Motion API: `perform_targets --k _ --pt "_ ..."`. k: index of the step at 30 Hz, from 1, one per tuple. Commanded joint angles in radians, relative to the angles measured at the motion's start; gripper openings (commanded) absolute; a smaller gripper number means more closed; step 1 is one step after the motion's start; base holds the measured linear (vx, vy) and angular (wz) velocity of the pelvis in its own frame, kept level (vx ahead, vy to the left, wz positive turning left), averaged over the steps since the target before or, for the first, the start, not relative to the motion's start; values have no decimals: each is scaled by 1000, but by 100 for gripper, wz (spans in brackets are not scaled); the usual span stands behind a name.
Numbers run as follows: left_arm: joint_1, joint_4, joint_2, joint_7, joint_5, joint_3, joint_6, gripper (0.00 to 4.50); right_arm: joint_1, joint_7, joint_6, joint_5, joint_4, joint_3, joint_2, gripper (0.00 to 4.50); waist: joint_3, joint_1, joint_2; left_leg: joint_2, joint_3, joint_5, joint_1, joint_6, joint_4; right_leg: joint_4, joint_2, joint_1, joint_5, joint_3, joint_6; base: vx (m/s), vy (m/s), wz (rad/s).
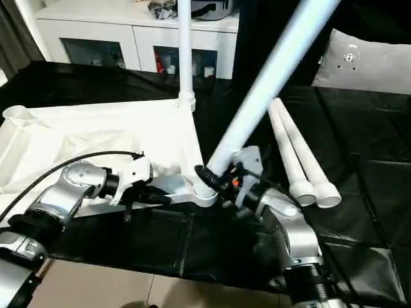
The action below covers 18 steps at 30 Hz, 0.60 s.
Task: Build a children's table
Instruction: Insert table leg to table base
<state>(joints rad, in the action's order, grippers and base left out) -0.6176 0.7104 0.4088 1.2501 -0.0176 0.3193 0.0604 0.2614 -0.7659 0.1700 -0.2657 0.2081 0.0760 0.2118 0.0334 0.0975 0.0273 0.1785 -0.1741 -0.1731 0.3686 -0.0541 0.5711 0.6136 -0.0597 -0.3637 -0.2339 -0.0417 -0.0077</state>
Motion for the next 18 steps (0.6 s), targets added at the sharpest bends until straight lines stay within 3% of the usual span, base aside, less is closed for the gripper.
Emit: perform_targets --k 1,5,9,11,14,18 --pt "29 -7 3 13 -24 27 -9 0 -47 -2 38 43 58 23 25 189 -47 -5 4 58 20 -239 -19 -1 -70 -72 -89 28 -64 46 -216 0 0 0" --pt "37 -21 10 21 -25 30 -14 0 -37 -5 40 67 74 54 46 189 -49 -6 5 57 19 -214 -18 9 -68 -69 -87 29 -26 45 -220 0 0 0" --pt "31 -24 28 49 -43 50 3 0 29 -25 78 128 124 113 74 189 -46 -13 10 55 19 -236 -17 -1 -69 -73 -86 28 -58 44 -218 0 0 0" --pt "22 -20 34 63 -49 57 12 0 59 -36 93 130 147 121 73 189 -44 -17 15 56 20 -262 -20 -8 -71 -75 -85 26 -91 45 -219 0 0 0" --pt "15 -24 37 73 -52 62 16 0 82 -48 108 130 156 127 75 189 -43 -18 13 57 21 -292 -23 -20 -73 -78 -86 25 -129 47 -217 0 0 0" --pt "-9 -8 38 76 -60 66 29 0 85 -86 163 122 124 173 102 189 -46 -19 12 57 20 -265 -22 -17 -72 -75 -84 26 -85 47 -220 0 0 0"
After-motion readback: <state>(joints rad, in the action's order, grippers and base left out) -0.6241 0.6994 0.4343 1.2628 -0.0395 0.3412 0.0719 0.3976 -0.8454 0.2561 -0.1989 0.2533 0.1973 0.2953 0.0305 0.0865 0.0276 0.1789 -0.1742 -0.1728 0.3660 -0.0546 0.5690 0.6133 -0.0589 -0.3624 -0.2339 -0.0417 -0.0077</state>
